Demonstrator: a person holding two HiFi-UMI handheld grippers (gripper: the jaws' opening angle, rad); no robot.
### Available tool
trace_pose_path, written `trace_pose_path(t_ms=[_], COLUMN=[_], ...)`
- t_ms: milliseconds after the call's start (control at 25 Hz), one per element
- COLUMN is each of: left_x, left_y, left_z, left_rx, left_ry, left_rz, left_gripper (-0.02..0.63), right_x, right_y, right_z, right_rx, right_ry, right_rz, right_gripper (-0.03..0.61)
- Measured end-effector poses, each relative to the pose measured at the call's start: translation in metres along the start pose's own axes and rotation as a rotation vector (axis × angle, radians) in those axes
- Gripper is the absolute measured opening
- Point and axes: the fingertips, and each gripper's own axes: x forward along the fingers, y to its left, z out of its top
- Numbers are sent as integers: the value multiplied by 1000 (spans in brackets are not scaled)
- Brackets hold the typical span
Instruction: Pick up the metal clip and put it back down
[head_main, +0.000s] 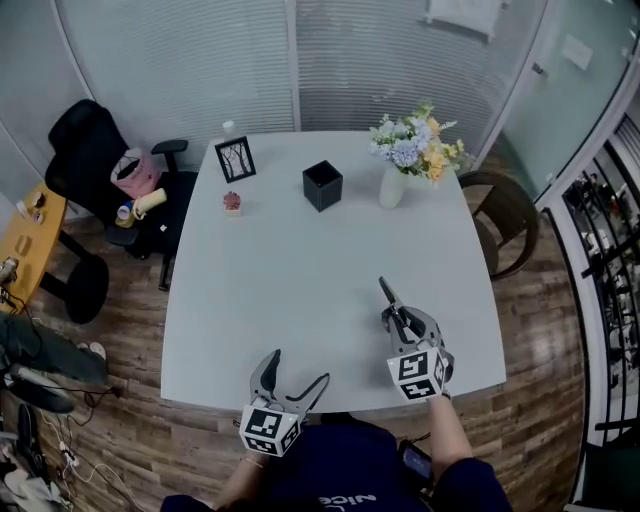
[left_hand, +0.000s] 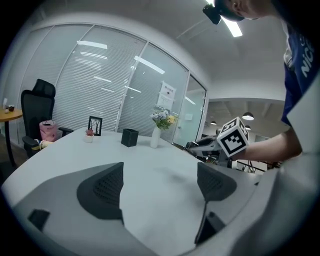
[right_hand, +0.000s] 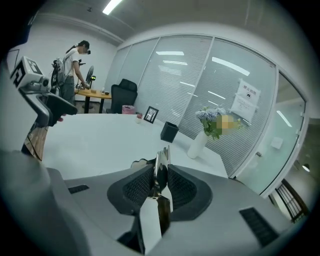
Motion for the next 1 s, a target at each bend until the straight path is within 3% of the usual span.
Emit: trace_pose_path(t_ms=[200, 1000], left_x=[5, -10], left_y=[-12, -22], left_z=[11, 2], left_rx=[11, 27], left_ry=[-49, -3], left_rz=[61, 192], left_gripper=[449, 449], right_x=[30, 86], right_y=[-26, -57], right_z=[-42, -113], right_rx=[-18, -34], right_ry=[85, 254], right_rz=[0, -1], right_gripper=[100, 100])
